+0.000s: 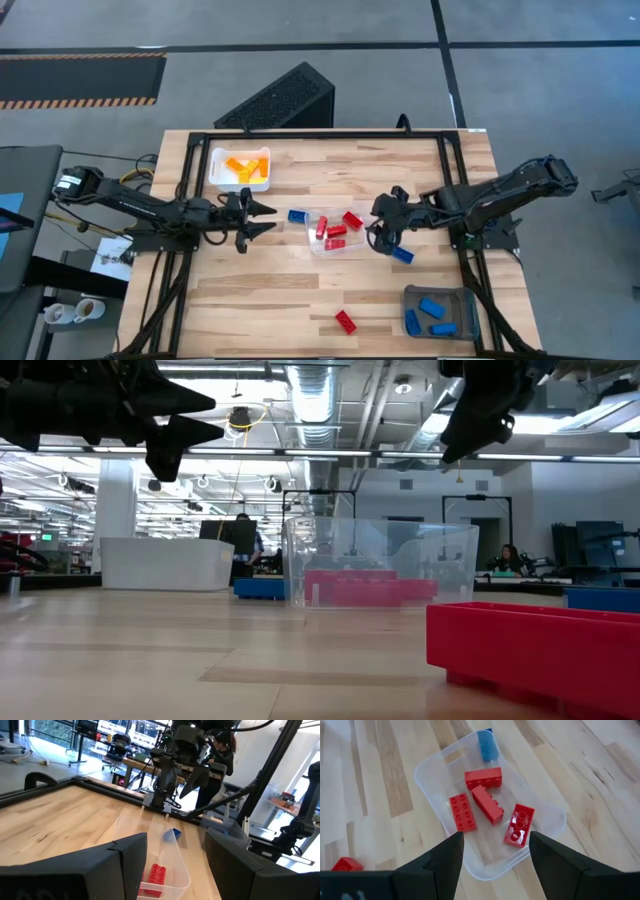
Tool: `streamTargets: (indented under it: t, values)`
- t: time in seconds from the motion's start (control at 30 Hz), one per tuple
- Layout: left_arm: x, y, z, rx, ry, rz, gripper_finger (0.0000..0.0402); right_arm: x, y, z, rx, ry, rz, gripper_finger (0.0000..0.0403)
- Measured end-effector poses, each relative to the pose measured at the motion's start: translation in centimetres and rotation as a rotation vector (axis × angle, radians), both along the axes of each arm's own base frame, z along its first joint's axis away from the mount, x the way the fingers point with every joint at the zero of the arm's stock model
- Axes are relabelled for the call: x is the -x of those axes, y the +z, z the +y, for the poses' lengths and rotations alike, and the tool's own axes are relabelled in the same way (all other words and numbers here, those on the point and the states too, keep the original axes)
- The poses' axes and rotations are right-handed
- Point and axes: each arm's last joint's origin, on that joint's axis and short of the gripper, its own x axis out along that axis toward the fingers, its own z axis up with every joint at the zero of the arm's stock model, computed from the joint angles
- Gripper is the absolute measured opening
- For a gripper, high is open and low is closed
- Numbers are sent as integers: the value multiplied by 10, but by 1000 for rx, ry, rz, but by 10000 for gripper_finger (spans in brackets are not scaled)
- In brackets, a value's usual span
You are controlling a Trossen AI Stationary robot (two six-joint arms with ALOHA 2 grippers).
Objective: Sort & place blocks by color
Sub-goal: Put the blue game piece into the black bin
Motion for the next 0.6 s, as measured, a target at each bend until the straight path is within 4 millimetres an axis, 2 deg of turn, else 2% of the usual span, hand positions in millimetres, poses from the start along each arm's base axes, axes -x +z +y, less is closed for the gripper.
streamTargets:
  t: [0.6]
  values:
    - [0,0,-2,17,-1,2,182,0,0,-1,-11,-15,-3,249]
